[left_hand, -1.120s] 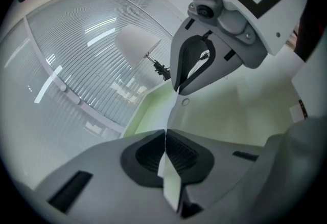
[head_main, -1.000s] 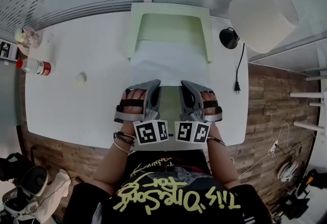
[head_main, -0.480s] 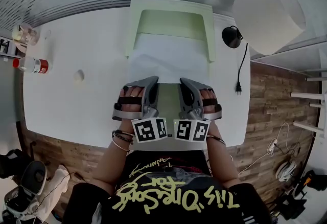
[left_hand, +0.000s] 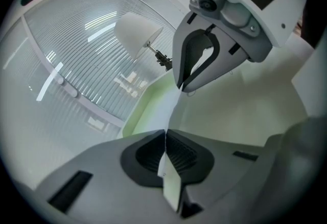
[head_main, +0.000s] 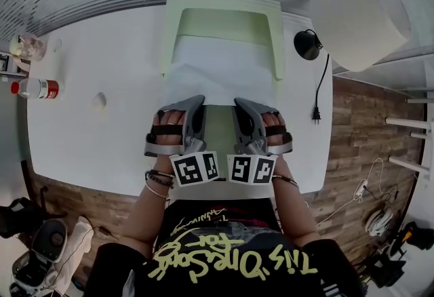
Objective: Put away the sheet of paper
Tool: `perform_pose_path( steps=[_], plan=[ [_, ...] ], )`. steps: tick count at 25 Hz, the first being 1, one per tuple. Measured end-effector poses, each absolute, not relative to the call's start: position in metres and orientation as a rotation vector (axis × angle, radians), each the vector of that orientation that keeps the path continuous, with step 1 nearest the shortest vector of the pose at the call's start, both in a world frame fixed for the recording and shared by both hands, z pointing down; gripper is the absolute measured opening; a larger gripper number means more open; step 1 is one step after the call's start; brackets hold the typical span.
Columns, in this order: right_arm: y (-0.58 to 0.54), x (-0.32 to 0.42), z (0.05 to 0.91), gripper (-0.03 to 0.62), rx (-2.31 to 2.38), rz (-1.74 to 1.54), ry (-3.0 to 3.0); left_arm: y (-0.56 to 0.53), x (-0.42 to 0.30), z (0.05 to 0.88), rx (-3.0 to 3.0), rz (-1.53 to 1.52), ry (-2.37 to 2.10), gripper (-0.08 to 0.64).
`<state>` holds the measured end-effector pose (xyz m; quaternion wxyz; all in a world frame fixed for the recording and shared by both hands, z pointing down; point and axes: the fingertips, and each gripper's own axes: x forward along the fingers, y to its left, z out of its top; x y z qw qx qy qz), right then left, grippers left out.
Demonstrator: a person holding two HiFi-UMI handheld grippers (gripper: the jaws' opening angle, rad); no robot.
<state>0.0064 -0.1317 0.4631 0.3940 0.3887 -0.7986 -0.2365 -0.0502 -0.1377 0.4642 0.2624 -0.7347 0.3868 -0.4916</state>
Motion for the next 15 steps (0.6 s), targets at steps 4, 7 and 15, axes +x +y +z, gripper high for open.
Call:
perform_pose_path(
  steps=[4, 7, 15],
  plan=[
    [-0.135, 0.007, 0.465, 0.008, 0.987, -0.599, -2.022, -0.143, -0.05, 0.465, -1.986, -1.33, 1.043, 0.008],
    [-0.139, 0.008, 0.466, 0.008, 0.993, -0.595, -2.019, -0.147, -0.049, 0.467, -1.988, -1.328, 1.044, 0.008],
    [-0.148, 0.007, 0.467, 0.008, 0.996, -0.596, -2.013, -0.154, -0.051, 0.469, -1.996, -1.33, 1.052, 0.008]
  ],
)
